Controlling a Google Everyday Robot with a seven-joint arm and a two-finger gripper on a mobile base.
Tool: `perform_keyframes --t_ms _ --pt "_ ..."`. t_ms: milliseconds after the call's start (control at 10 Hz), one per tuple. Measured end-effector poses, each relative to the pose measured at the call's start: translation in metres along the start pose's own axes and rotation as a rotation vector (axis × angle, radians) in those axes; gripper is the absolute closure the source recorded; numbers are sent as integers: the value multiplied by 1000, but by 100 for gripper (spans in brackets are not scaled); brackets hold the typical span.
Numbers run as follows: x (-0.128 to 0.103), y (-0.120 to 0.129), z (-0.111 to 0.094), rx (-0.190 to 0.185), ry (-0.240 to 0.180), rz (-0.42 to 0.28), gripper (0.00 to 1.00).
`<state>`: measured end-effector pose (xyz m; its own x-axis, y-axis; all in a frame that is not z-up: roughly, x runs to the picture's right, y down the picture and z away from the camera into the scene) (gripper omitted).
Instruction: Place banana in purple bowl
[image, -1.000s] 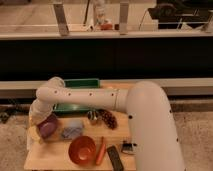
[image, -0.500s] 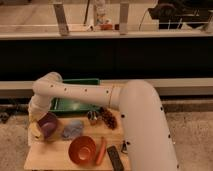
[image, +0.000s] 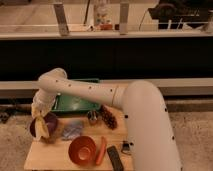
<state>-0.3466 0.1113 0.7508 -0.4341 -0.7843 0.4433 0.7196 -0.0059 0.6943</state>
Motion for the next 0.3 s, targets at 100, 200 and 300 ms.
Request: perform_keyframes --t_ms 100,200,300 --pt "0 1 -1 -2 10 -2 20" --pt "-1 1 -1 -5 14 -2 20" --pt "-1 2 -1 -11 22 -1 20"
